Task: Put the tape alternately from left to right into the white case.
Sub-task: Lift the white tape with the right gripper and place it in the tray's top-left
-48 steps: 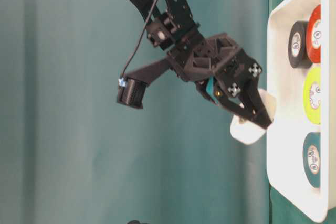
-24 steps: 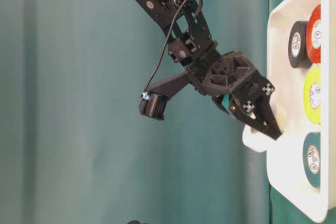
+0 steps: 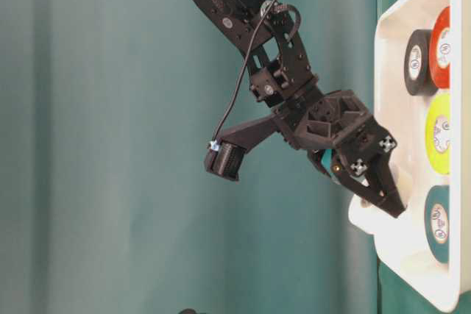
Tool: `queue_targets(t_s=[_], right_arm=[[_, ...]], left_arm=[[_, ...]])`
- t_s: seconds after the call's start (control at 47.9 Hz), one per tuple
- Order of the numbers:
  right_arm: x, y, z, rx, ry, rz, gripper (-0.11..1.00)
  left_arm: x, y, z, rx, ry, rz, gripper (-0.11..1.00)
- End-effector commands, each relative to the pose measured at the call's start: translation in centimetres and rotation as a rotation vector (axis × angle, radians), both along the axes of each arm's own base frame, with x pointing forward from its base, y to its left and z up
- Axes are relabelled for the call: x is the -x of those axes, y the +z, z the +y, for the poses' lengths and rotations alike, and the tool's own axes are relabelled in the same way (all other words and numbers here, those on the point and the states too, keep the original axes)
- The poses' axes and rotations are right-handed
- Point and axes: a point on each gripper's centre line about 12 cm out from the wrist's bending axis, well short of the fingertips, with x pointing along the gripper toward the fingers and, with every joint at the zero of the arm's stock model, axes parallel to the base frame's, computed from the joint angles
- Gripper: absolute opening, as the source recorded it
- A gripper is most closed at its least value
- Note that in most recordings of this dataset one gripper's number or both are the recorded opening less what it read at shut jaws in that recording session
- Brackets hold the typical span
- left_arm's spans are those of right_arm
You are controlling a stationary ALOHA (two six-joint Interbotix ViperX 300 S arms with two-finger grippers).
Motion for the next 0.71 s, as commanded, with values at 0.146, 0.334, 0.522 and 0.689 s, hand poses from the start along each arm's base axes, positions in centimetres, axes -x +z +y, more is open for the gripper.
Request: queue_targets(t_s=[0.146, 0.334, 0.522, 0.689], right_arm=[[-0.64, 1.9, -0.35, 0.015, 0.0, -0.048, 0.3], [-0.54, 1.72, -0.42, 0.019, -0.01, -0.03, 0.3], [-0.45, 1.64, -0.56, 0.021, -0.018, -0.022, 0.3], [-0.42, 1.59, -0.55, 0.019, -0.018, -0.02, 0.48]], left_arm=[[-0.2, 0.54, -0.16, 0.004, -0.003, -0.02, 0.85], [-0.22, 0.55, -0.16, 0.004, -0.002, -0.021, 0.85], [-0.3, 0.69, -0.17, 0.006, -0.001, -0.026, 0.85], [-0.29, 0.68, -0.12, 0.004, -0.001, -0.024, 0.85]])
